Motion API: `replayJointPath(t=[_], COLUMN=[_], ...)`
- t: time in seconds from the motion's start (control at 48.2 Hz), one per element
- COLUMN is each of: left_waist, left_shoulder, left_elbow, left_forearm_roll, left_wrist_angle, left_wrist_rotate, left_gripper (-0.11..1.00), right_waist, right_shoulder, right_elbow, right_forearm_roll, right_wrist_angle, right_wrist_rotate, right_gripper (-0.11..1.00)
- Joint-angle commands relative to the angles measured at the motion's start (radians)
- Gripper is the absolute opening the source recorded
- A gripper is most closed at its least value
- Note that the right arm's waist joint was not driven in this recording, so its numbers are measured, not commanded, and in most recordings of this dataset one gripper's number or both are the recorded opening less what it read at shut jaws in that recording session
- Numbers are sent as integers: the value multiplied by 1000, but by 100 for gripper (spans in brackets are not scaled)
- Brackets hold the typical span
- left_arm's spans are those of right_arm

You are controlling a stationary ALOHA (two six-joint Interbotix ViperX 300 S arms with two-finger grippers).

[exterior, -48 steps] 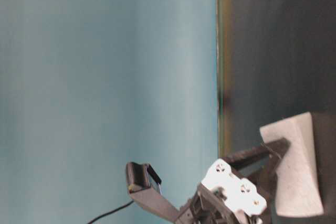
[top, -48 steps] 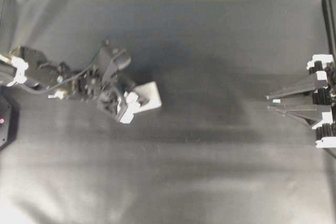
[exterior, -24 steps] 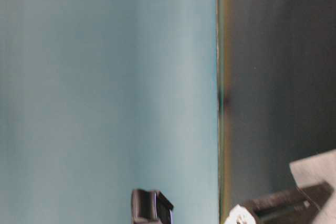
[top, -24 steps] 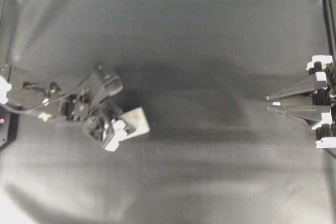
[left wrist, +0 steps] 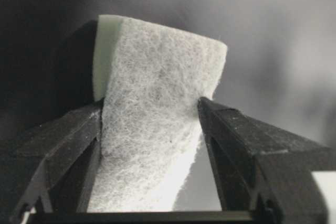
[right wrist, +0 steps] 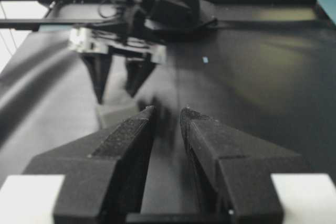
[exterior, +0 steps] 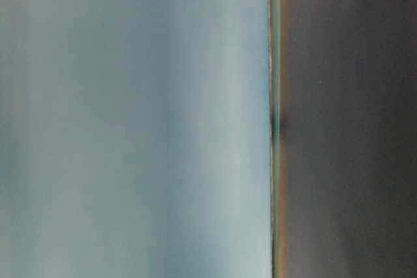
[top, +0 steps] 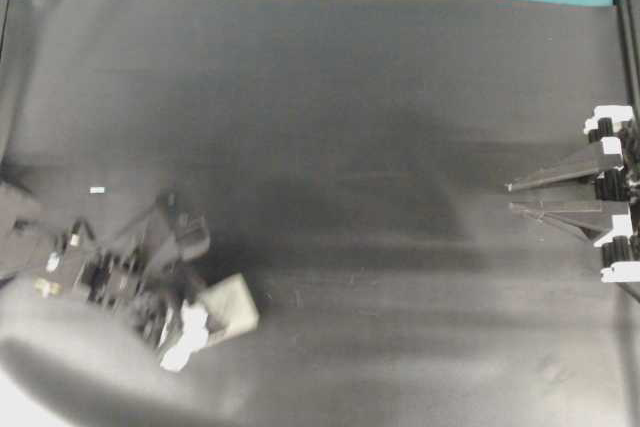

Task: Push the sponge with the left arm to wipe the table.
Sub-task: 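Drag the gripped sponge toward the near-left across the table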

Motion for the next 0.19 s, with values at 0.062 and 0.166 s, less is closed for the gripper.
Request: replayJointPath(t=[0.062,0.166], left_waist=[-89,-133], left_shoulder=[-18,-32], left_elbow=[-9,-8], left_forearm_roll=[2,2], left_wrist_angle=[2,6], left_wrist_rotate=[-15,-17], left_gripper=[65,65], right_waist=[0,0], right_shoulder=[2,2], right_elbow=[-6,-6], right_forearm_roll=[2,2], right_wrist_angle=[-9,-9], right_wrist_rotate=[-2,-2], right_gripper=[25,25])
